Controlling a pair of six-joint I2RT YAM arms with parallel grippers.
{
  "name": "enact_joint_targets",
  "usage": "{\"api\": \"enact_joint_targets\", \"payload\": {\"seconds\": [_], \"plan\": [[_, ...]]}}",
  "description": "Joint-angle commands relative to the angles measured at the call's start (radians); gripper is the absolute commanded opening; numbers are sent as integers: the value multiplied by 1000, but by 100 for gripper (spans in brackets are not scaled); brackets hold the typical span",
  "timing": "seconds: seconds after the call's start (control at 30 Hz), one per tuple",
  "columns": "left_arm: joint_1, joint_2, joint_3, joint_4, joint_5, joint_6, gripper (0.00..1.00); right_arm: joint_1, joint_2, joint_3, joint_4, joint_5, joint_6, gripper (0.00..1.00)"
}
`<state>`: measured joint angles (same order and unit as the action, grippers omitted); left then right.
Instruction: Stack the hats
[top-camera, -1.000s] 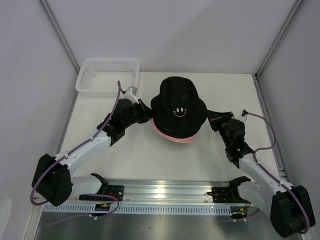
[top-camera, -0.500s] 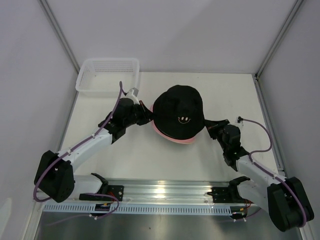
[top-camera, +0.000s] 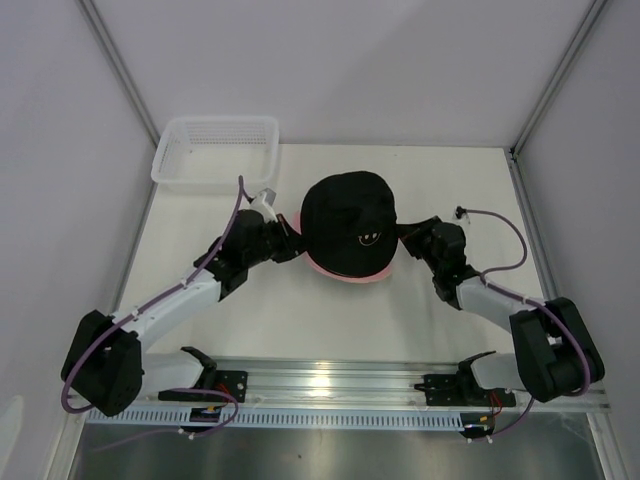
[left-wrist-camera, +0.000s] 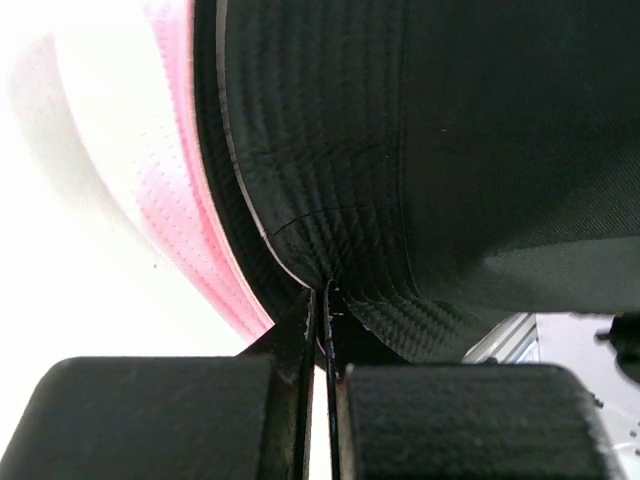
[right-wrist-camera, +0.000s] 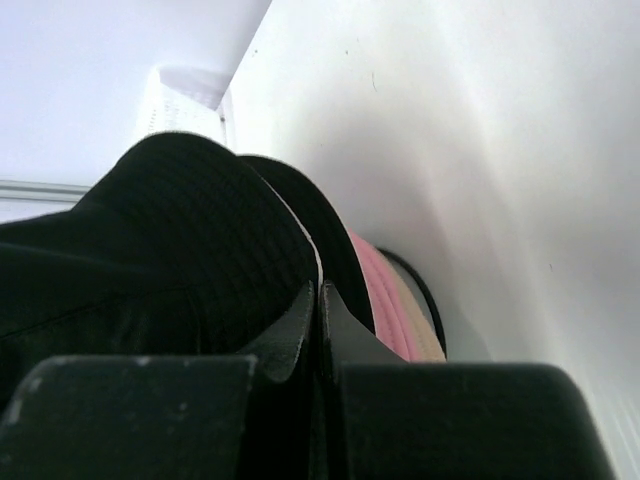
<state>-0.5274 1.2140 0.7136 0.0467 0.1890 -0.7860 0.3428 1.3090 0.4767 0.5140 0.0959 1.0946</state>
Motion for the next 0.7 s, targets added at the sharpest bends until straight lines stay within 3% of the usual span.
{"api": "enact_joint_targets", "payload": {"seconds": [0.0, 0.3, 0.43, 0.47, 0.57, 0.67], "plan": [[-32, -2, -66, -191, -22, 82, 1, -18, 90, 107, -140, 56, -148, 0], [-86, -168, -91, -174, -57, 165, 2, -21, 366, 445, -175, -113, -300, 0], [-11, -269, -36, -215, -158, 145, 28, -22, 455, 545, -186, -202, -366, 0], [16, -287, -28, -219, -158, 139, 40, -21, 460, 568, -186, -208, -374, 0], [150, -324, 17, -211, -111, 108, 51, -24, 467, 595, -184, -216, -412, 0], [259, -292, 85, -191, -50, 73, 54, -24, 481, 641, -200, -237, -458, 0]]}}
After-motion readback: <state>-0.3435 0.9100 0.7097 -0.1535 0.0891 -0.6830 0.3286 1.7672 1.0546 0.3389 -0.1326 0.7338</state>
